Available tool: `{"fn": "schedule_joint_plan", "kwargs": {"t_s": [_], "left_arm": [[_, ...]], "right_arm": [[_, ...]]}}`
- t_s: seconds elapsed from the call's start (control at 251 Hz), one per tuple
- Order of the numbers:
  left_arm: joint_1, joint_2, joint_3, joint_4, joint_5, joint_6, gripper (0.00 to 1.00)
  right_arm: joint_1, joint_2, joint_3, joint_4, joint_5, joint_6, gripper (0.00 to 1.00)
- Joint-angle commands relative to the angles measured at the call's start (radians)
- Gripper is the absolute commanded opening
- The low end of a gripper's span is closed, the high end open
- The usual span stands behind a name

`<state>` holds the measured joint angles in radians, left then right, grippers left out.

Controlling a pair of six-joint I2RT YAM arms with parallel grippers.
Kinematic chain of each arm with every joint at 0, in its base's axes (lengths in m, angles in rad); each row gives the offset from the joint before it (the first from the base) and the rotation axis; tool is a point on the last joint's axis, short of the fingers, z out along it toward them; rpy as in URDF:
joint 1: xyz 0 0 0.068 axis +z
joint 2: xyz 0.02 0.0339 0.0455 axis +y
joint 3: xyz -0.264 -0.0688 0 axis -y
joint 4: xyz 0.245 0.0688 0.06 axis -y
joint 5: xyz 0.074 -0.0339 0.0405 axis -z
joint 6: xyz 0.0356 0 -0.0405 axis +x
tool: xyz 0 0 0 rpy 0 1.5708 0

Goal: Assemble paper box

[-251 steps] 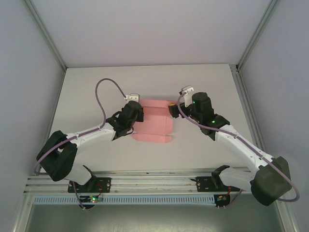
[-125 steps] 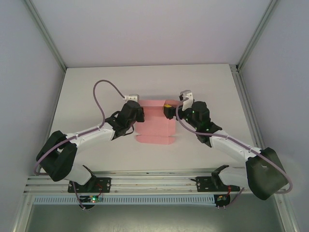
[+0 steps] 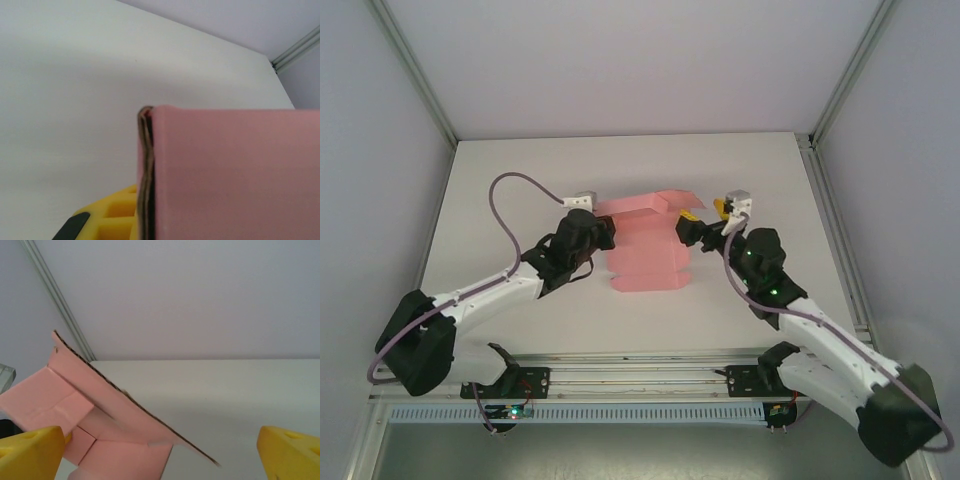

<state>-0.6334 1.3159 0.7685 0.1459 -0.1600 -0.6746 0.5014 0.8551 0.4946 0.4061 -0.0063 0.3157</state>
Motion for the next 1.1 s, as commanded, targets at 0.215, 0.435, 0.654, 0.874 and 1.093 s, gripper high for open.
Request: {"fn": "schedule_joint_plan", "kwargs": {"t_s": [0.215,0.435,0.654,0.874,1.093], "left_arm": [[0.063,-0.137,-0.084,0.073,0.127,0.015,0.0],[0.063,-0.162,-0.105,0.082,0.137,-0.003,0.0],[0.063,-0.139,-0.095,0.091,0.169,0.006,0.0],[0.063,-0.125,-0.082,0.079,0.181,0.003,0.0],[0.062,-0.119,-0.095,0.11,0.215,-0.002,0.0]], "right_arm": [[-0.153,-0.16,-0.079,-0.233,-0.055,0.138,0.98],[-0.202,0.041,-0.061,-0.017,-0.331,0.219,0.98],[-0.17,0.132,-0.001,0.088,-0.424,0.213,0.98],[-0.071,0.219,0.059,0.094,-0.406,0.112,0.98],[0.036,0.332,0.132,-0.013,-0.158,-0.005,0.98]]}}
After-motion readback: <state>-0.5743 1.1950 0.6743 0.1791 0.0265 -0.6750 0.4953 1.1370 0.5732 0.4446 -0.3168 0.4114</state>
